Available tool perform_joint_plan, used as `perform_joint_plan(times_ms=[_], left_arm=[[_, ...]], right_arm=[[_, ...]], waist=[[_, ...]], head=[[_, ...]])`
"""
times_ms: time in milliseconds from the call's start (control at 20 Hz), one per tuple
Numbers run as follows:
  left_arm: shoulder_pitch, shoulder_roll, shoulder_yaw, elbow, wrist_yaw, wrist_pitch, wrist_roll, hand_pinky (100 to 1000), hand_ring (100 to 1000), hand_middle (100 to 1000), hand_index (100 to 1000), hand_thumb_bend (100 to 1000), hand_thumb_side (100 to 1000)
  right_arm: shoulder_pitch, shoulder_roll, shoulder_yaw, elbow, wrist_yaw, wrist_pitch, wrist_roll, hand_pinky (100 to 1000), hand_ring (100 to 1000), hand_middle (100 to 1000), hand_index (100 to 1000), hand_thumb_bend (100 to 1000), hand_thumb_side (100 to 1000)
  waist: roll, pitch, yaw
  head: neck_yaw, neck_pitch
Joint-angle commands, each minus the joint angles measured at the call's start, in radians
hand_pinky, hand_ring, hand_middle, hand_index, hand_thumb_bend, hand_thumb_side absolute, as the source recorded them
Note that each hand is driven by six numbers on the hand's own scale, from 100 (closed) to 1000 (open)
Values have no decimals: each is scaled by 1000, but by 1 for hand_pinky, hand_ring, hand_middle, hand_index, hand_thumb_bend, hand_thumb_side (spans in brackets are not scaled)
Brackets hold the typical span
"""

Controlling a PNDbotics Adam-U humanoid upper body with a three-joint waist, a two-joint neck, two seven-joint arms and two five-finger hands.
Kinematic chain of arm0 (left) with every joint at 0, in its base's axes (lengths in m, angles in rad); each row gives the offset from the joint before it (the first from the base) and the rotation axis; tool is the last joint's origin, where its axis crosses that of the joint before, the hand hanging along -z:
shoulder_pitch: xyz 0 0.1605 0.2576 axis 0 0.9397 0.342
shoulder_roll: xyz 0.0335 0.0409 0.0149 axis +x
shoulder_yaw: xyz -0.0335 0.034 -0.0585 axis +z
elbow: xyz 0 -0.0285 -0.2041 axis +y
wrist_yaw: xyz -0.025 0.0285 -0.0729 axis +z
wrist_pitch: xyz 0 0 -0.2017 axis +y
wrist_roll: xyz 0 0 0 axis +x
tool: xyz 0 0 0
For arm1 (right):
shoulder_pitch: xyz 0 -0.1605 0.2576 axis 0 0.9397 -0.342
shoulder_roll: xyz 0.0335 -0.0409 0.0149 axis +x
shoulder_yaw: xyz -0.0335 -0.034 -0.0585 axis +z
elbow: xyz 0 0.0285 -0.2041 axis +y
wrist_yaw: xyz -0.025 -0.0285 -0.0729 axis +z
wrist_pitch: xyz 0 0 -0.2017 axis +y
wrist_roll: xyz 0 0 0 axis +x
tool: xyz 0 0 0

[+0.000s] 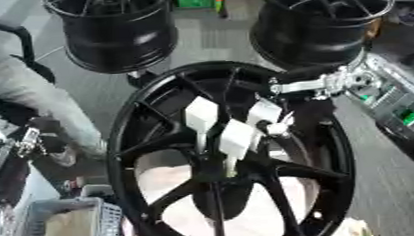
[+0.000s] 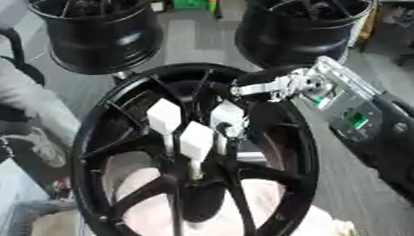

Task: Pull the pin out of the wheel hub.

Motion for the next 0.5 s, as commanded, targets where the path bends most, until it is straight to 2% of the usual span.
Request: perform_joint_plan(times_ms=[50, 350, 500], left_arm=[[-9, 14, -2, -15, 0, -1, -2, 657, 618, 637, 730, 100, 802], [-8, 14, -3, -15, -1, 0, -3, 657, 618, 637, 730, 100, 804], [-8, 14, -3, -16, -1, 1, -4, 657, 618, 637, 730, 100, 804]], right_arm=[[-6, -12, -1, 2, 25, -6, 10, 457, 627, 722, 838, 100, 523], [-1, -1, 3, 6, 72, -19, 10, 315, 546, 652, 750, 100, 382], [1, 3, 4, 9, 96, -26, 1, 225, 486, 589, 667, 100, 239]], waist=[[3, -7, -1], [1, -7, 0], [1, -7, 1]], head=[[-3, -3], [-5, -3], [-5, -3]])
